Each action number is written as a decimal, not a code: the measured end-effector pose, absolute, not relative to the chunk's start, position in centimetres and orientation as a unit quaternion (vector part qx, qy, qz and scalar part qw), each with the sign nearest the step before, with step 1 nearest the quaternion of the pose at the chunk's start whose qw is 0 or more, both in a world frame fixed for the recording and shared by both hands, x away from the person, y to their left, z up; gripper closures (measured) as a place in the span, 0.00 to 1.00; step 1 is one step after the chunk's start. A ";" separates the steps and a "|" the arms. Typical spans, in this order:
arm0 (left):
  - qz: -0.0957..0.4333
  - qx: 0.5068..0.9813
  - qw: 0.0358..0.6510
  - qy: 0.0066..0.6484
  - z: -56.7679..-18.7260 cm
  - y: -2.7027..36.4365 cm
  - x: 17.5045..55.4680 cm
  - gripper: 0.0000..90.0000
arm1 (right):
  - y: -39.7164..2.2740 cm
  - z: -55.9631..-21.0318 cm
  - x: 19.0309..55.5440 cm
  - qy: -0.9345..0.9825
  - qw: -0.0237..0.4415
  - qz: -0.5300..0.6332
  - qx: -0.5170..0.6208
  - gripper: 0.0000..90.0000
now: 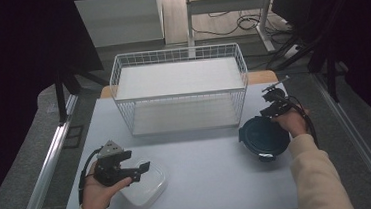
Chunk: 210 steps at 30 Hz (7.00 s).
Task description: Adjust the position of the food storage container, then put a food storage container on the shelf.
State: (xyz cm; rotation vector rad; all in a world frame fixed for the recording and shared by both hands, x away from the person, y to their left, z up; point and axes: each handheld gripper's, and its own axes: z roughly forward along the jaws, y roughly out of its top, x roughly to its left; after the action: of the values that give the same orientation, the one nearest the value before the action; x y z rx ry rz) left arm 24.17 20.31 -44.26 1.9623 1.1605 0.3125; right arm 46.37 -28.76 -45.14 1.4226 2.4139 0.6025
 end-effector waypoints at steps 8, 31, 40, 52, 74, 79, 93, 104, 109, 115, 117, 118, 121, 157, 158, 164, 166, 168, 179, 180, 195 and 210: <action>0.124 0.781 0.406 0.459 -44.3 20.1 24.1 0.23 | -27.7 -45.2 44.5 0.847 0.127 0.211 0.470 1.00; 0.122 0.777 0.415 0.457 -43.8 19.9 23.7 0.23 | -31.1 -43.0 35.7 0.822 0.170 0.277 0.468 1.00; 0.126 0.768 0.423 0.465 -43.0 20.8 23.5 0.22 | -34.3 -45.5 32.1 0.808 0.157 0.240 0.514 0.99; 0.127 0.769 0.423 0.462 -42.7 20.1 23.1 0.22 | -33.8 -46.9 31.2 0.814 0.144 0.218 0.518 1.00; 0.117 0.775 0.424 0.453 -42.6 17.9 22.5 0.21 | -27.9 -47.8 31.1 0.855 0.106 0.244 0.446 1.00; 0.120 0.766 0.436 0.456 -41.8 17.4 21.8 0.20 | -28.3 -47.6 31.0 0.851 0.104 0.262 0.444 1.00; 0.104 0.770 0.437 0.454 -41.5 14.7 20.8 0.16 | -30.9 -44.6 29.6 0.795 0.114 0.380 0.460 0.85; 0.101 0.773 0.428 0.457 -42.4 13.8 21.3 0.15 | -31.1 -44.1 29.5 0.767 0.110 0.427 0.467 0.30; 0.102 0.770 0.426 0.463 -42.7 14.1 21.6 0.15 | -30.9 -43.5 29.0 0.779 0.108 0.438 0.436 0.24; 0.103 0.766 0.429 0.467 -42.8 14.4 21.8 0.15 | -30.8 -43.1 28.7 0.781 0.114 0.440 0.428 0.23; 0.103 0.767 0.428 0.467 -42.8 14.2 21.7 0.15 | -30.7 -43.0 28.7 0.779 0.113 0.443 0.430 0.22; 0.103 0.767 0.428 0.467 -42.8 14.2 21.7 0.15 | -30.7 -43.0 28.6 0.778 0.113 0.443 0.431 0.22; 0.101 0.767 0.430 0.465 -42.8 13.6 21.5 0.15 | -30.7 -42.8 28.6 0.777 0.113 0.445 0.430 0.22; -0.023 0.746 0.450 0.490 -45.7 1.3 25.5 0.10 | -30.0 -44.7 28.8 0.770 0.005 0.437 0.464 0.12; -0.023 0.746 0.450 0.490 -45.7 1.3 25.5 0.11 | -30.0 -44.7 28.8 0.770 0.005 0.437 0.464 0.12; -0.046 0.743 0.446 0.498 -46.9 0.7 27.0 0.15 | -29.5 -45.7 29.1 0.771 -0.015 0.427 0.472 0.11; -0.055 0.741 0.445 0.500 -47.2 0.6 27.3 0.15 | -29.2 -46.0 29.2 0.769 -0.031 0.428 0.474 0.11; -0.063 0.738 0.443 0.505 -47.5 0.5 27.5 0.15 | -29.1 -46.0 29.2 0.769 -0.031 0.427 0.474 0.11; -0.126 0.718 0.429 0.534 -49.6 0.3 28.9 0.11 | -28.9 -47.5 29.6 0.759 -0.062 0.423 0.491 0.10; -0.126 0.718 0.429 0.534 -49.6 0.3 28.9 0.11 | -28.9 -47.5 29.6 0.759 -0.062 0.423 0.491 0.10; -0.188 0.698 0.436 0.536 -51.5 0.0 29.3 0.18 | -28.7 -49.8 30.3 0.737 -0.114 0.416 0.520 0.10; -0.189 0.688 0.450 0.536 -51.4 0.8 28.9 0.31 | -30.0 -50.2 30.7 0.700 -0.170 0.423 0.550 0.31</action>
State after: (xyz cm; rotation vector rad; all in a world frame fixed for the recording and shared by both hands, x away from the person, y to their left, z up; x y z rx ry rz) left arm 28.89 0.79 -51.40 1.7019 1.3250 -0.4684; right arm 30.66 -29.98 -50.22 1.9420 2.4742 1.4949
